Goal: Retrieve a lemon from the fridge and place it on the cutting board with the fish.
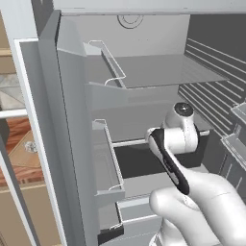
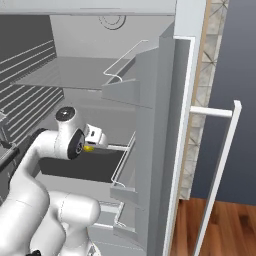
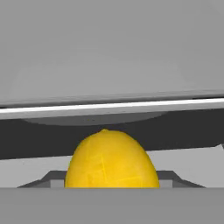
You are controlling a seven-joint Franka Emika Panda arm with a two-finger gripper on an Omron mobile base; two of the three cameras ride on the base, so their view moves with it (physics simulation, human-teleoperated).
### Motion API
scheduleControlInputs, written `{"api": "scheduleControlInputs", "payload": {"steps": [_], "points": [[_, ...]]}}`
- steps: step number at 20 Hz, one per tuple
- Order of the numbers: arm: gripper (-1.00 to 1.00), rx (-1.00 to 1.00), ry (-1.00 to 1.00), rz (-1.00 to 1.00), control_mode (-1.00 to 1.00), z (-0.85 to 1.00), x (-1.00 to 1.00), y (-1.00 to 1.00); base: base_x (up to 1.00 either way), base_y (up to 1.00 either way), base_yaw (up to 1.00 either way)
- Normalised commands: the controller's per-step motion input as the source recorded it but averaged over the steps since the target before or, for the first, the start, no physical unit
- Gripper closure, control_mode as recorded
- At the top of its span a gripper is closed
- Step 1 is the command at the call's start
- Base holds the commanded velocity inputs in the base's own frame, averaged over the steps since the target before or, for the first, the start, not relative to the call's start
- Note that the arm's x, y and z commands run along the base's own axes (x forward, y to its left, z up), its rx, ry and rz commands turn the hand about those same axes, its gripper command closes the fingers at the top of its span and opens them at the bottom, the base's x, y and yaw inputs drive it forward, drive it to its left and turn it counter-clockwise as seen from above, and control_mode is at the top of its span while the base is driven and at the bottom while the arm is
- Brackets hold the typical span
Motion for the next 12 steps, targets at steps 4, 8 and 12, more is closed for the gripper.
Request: {"api": "scheduleControlInputs", "payload": {"steps": [4,8,12], "points": [[1.0,0.0,0.25,0.0,-1.0,0.83,-0.54,0.0,0.0,0.0,0.0],[1.0,0.0,0.27,-0.01,-1.0,0.79,-0.62,0.0,0.0,0.0,0.0],[1.0,0.0,0.22,0.0,-1.0,0.66,-0.74,0.0,0.0,0.0,0.0]]}}
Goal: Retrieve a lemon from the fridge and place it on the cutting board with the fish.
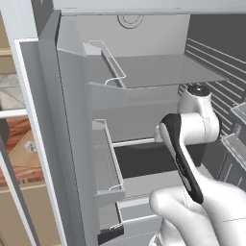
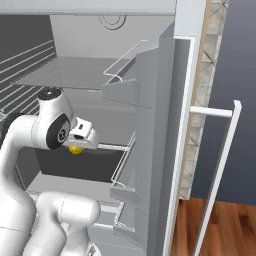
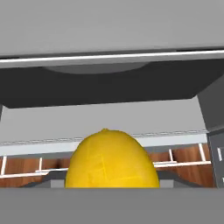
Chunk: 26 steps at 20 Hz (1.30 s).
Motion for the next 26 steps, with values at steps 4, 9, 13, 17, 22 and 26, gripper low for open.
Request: {"api": "scheduleControlInputs", "payload": {"steps": [4,9,13,17,22,26], "points": [[1.0,0.0,0.1,0.0,-1.0,0.39,-0.71,0.0,0.0,0.0,0.0],[1.0,0.01,-0.05,0.0,-1.0,0.04,-0.75,0.0,0.0,0.0,0.0],[1.0,0.0,-0.29,0.0,-1.0,0.06,-0.44,0.0,0.0,0.0,0.0],[1.0,0.0,-0.27,0.0,-1.0,0.38,-0.19,0.0,0.0,0.0,0.0],[1.0,0.0,0.02,0.0,-1.0,0.19,-0.02,0.0,0.0,0.0,0.0],[1.0,0.0,0.0,0.0,-1.0,0.0,0.0,0.0,0.0,0.0,0.0]]}}
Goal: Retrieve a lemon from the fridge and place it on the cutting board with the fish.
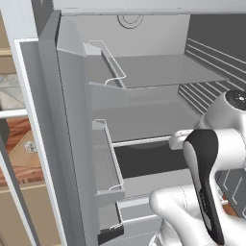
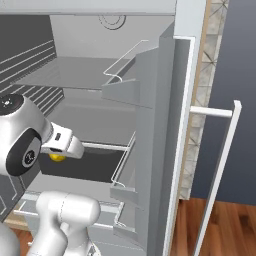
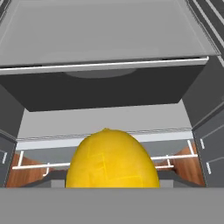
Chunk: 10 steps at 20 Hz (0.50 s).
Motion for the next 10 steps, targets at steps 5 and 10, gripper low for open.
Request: {"api": "scheduleControlInputs", "payload": {"steps": [5,10], "points": [[1.0,0.0,0.0,0.0,-1.0,0.0,-0.01,0.0,0.0,0.0,0.0],[1.0,0.0,0.0,0.0,1.0,0.0,-0.02,0.0,-0.28,0.0,0.0]]}}
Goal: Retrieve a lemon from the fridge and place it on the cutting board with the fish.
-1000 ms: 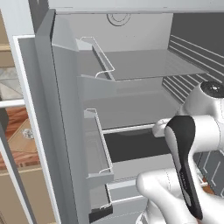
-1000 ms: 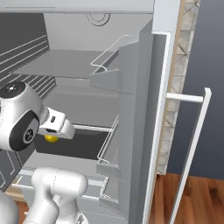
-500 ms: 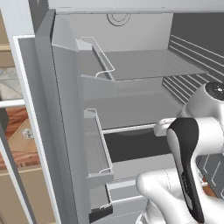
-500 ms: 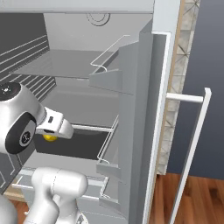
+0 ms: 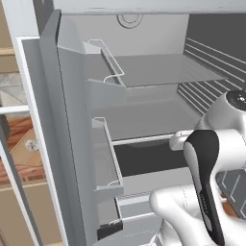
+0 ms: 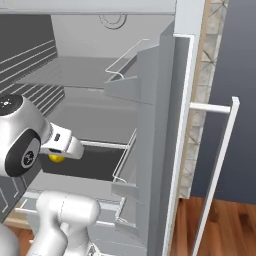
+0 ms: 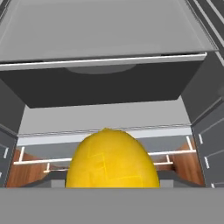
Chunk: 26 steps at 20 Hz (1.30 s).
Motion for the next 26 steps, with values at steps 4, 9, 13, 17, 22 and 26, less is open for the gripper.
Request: {"api": "scheduleControlInputs", "payload": {"steps": [4,9,13,17,22,26], "points": [[1.0,0.0,0.0,0.0,1.0,0.0,0.0,0.0,-0.66,0.0,0.0],[1.0,0.0,0.0,0.0,1.0,0.0,0.0,0.0,-0.78,0.0,0.0],[1.0,0.0,0.0,0.0,1.0,0.0,0.0,0.0,-0.83,0.08,0.0],[1.0,0.0,0.0,0.0,1.0,0.0,0.0,0.0,-0.78,0.22,0.0],[1.0,0.0,0.0,0.0,1.0,0.0,0.0,0.0,-0.56,0.49,0.0],[1.0,0.0,0.0,0.0,1.0,0.0,0.0,0.0,-0.51,0.72,0.0]]}}
